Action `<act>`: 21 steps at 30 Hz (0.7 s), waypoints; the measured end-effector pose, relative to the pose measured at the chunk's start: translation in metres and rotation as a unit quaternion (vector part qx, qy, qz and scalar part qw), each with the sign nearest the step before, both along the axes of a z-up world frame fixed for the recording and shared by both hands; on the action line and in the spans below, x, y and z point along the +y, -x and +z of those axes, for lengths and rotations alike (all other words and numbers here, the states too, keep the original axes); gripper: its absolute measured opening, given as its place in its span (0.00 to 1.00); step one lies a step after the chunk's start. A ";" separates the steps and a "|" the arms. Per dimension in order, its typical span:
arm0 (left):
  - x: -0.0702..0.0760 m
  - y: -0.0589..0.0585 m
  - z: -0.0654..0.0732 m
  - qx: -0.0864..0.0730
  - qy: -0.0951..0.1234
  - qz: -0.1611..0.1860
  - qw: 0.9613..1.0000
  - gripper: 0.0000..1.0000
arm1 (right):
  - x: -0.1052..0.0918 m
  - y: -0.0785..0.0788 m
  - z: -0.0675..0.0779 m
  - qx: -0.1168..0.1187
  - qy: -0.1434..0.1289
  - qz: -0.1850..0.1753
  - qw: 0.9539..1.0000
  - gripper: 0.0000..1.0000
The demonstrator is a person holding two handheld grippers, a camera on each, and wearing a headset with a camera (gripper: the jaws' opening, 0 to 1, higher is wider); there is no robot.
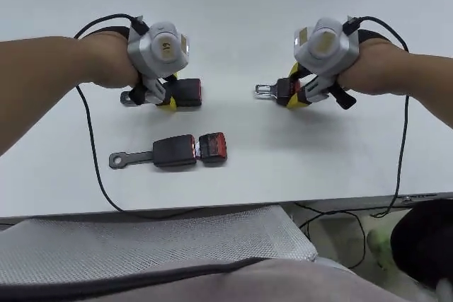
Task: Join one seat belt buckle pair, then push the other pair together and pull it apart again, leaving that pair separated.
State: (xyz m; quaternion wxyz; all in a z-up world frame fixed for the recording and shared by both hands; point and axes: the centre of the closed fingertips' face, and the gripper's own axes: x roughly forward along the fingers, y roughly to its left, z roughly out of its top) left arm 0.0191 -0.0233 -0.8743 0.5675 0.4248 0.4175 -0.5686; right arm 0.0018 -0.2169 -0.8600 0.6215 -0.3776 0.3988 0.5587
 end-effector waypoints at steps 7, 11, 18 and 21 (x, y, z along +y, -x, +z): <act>0.001 0.000 -0.002 -0.001 -0.008 -0.003 1.000 0.32 | 0.027 -0.001 0.001 -0.002 -0.005 0.012 1.000 0.32; 0.001 -0.001 -0.003 -0.001 -0.010 -0.005 1.000 0.33 | 0.044 -0.002 0.002 -0.004 -0.013 0.014 1.000 0.32; 0.000 0.000 -0.003 0.000 -0.010 -0.004 1.000 0.32 | 0.079 -0.005 0.001 -0.008 -0.021 0.033 0.999 0.31; 0.000 0.000 -0.004 0.001 -0.010 0.001 1.000 0.32 | 0.085 -0.008 0.000 -0.011 -0.018 0.040 0.999 0.31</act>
